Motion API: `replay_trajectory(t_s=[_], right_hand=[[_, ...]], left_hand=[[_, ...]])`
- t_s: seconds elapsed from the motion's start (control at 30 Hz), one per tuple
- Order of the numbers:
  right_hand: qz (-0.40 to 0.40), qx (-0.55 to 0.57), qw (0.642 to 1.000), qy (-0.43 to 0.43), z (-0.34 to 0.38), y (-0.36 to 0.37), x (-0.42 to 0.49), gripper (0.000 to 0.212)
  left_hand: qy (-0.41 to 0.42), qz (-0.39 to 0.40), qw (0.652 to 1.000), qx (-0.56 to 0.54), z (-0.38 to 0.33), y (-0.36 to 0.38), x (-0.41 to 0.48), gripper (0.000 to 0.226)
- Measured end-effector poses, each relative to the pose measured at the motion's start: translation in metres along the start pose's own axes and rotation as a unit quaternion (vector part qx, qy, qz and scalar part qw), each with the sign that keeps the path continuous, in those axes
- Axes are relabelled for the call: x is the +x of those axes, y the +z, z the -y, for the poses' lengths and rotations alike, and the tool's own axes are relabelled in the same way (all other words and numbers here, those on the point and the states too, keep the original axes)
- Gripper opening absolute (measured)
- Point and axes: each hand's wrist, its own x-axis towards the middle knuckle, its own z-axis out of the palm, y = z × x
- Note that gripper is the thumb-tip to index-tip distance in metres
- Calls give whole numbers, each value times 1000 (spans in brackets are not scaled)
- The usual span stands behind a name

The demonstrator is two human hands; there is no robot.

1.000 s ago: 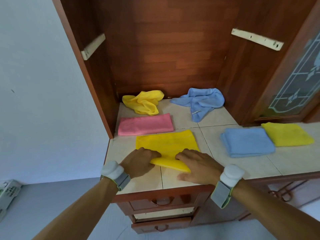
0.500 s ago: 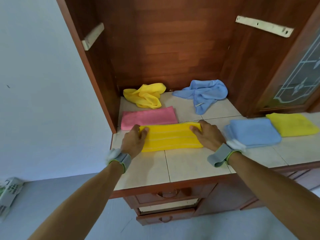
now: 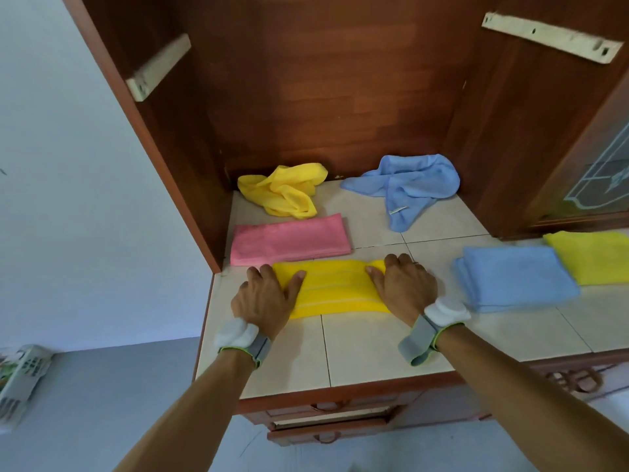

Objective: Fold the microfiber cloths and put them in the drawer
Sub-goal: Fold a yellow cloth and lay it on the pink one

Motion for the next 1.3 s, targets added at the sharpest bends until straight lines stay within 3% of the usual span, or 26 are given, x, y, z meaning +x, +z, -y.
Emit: replay_trajectory(t_s=[0.13,0.23,0.33,0.47,0.7,0.93,1.07,1.13,1.3], right_hand=[[4,9,999,-38,-1,2,9,47],[31,81,995,-43,-1,-8,19,44],[3,187,981,-44,8,-25,34,40],[-20,252,966,-55,43,-36,78,39],[26,201,979,-38,78,-6,122,41],[51,138,989,-25,77,21,127,40],[2,158,987,-26,62,8,125,43],[-37,109,993,-26,45,1,122,40],[-42,-56,998,5,-16,-8,116,41]], left_hand=[[-10,17,1000,-3,-8,2,4,57],[1,25,995,-95,-8,0,12,45],[-36,-34,983,-175,-5,-19,34,46],[-58,-101,987,-109,-8,-42,83,46],[-108,-8,994,-6,0,-28,128,52],[-104,27,993,46,4,2,137,53],[0,-77,995,60,-19,-13,129,64],[60,-103,992,38,-42,-11,117,72],[81,-12,996,32,-72,27,98,87]])
